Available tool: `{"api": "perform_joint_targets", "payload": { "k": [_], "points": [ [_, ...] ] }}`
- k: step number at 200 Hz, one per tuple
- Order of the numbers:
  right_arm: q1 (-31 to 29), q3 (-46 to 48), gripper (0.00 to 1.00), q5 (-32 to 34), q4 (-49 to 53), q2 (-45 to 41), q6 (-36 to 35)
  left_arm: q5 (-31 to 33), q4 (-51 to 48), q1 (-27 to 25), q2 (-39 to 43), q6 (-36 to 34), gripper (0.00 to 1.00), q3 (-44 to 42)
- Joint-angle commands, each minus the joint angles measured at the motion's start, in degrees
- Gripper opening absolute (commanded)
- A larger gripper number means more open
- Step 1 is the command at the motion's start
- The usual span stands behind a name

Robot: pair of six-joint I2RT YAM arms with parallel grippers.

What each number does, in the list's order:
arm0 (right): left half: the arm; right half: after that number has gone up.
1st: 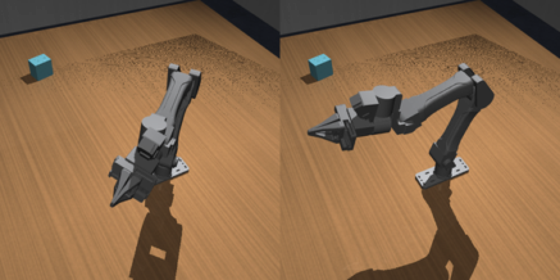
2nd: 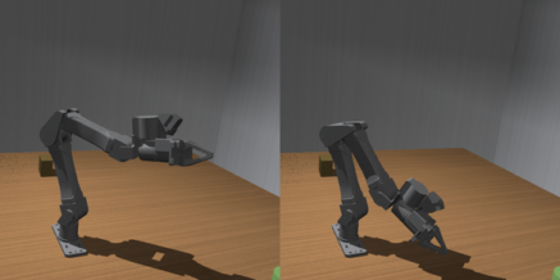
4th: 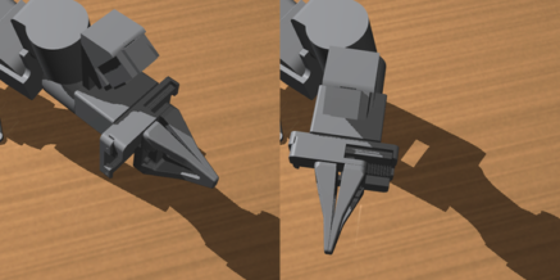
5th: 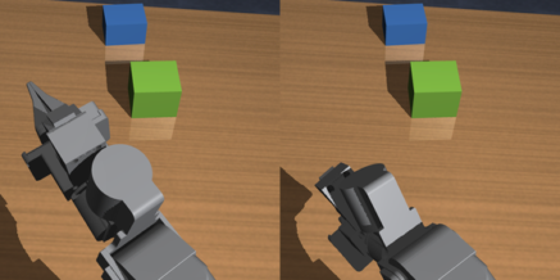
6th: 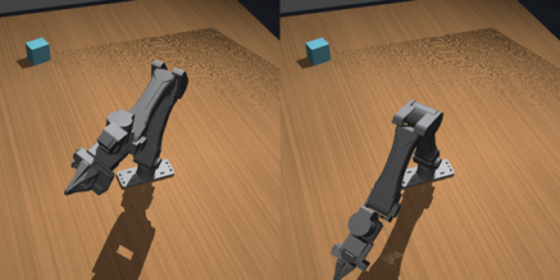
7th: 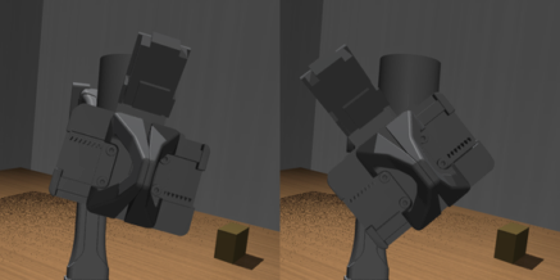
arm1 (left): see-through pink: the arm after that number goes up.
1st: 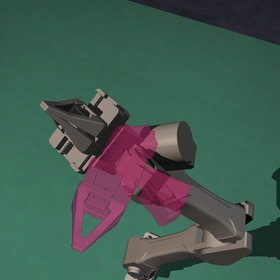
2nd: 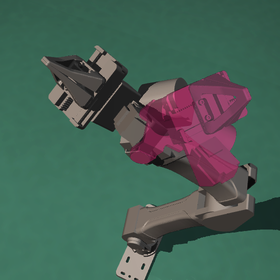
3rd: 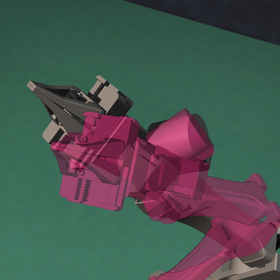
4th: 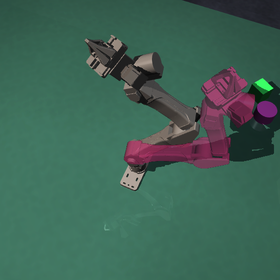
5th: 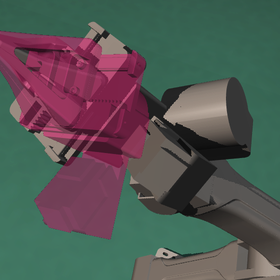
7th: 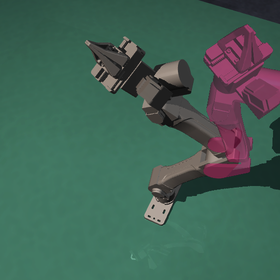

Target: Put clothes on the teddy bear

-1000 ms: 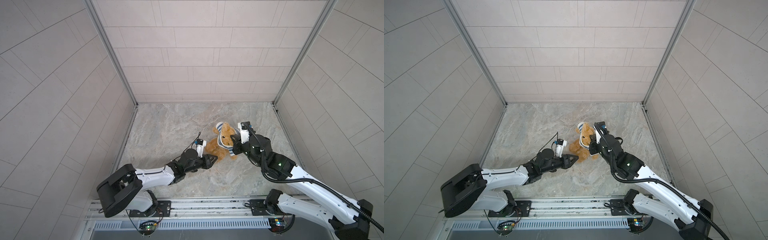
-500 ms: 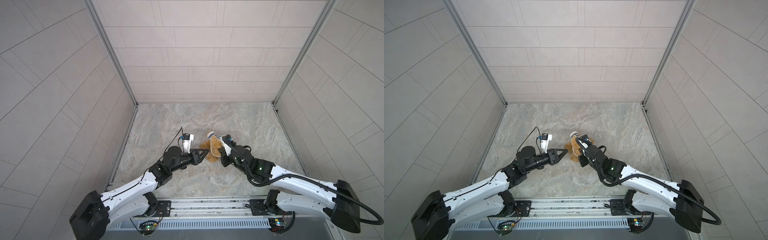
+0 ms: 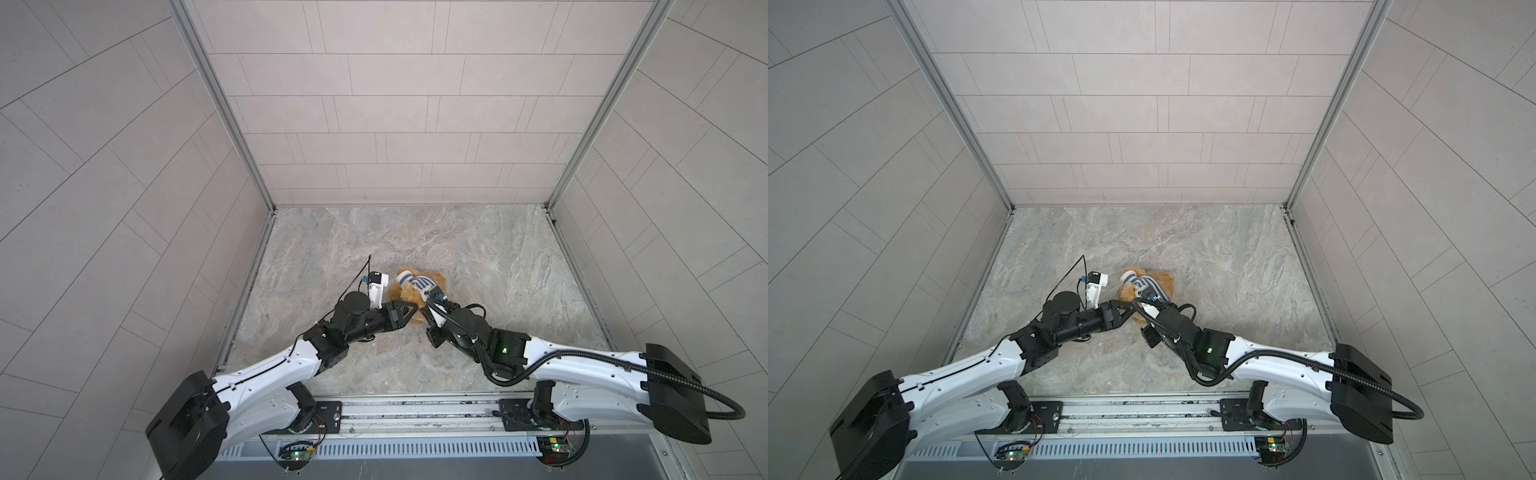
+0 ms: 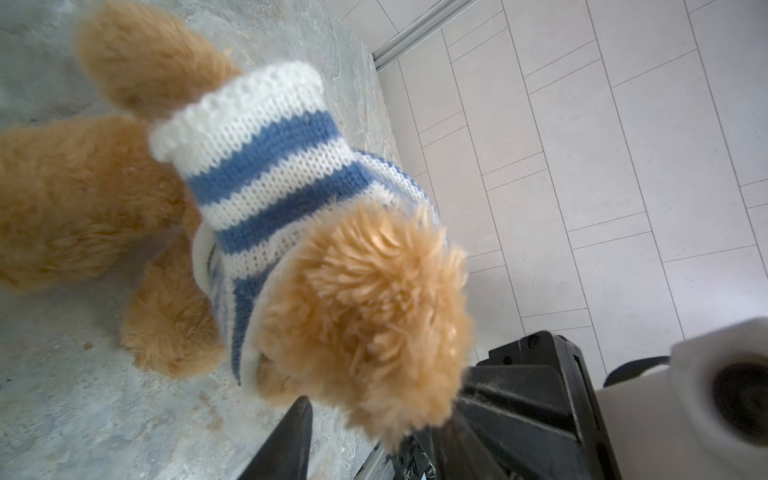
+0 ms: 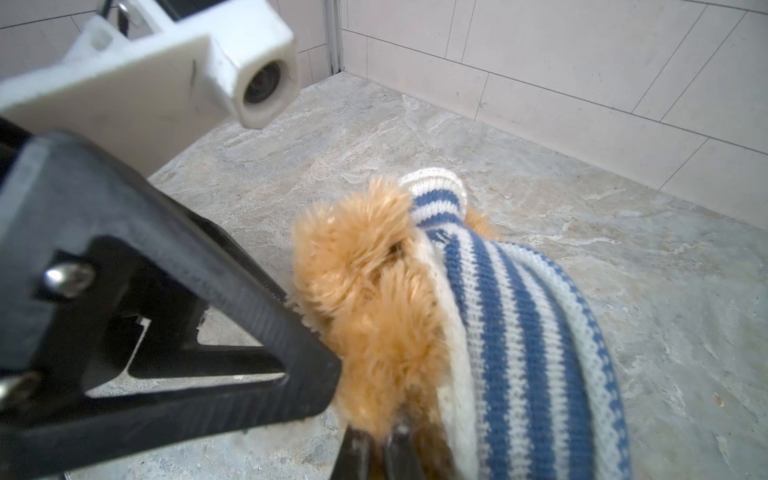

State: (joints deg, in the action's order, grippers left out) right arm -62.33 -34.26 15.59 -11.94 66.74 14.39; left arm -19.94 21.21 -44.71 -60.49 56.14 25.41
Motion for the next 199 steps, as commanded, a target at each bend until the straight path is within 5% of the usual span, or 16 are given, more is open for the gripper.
{"api": "perform_joint_targets", "payload": {
  "k": [1,74,124,157,199],
  "points": [
    [-1.6,-0.9,0.0,0.6,-1.6,2.4,-2.5,1.3,2.5,-0.5,-1.0,1.7,0.5,1.7],
    [-4.8,-2.3,0.0,0.4,-4.4,4.2,-5.1,4.8,1.7,-1.0,-2.0,2.5,0.48,1.1],
    [-5.4,-2.6,0.0,-1.9,-3.3,3.2,-5.6,5.4,3.1,-1.3,-4.3,1.7,0.18,0.1],
    [-5.2,-2.7,0.3,-1.9,3.1,-1.6,-3.9,5.8,4.4,-1.0,-4.7,0.2,0.0,-2.4],
    [-0.1,-3.1,0.52,-4.7,12.8,-11.4,2.5,4.5,1.8,-0.2,-2.7,-6.8,0.0,-4.3]
  ]
}}
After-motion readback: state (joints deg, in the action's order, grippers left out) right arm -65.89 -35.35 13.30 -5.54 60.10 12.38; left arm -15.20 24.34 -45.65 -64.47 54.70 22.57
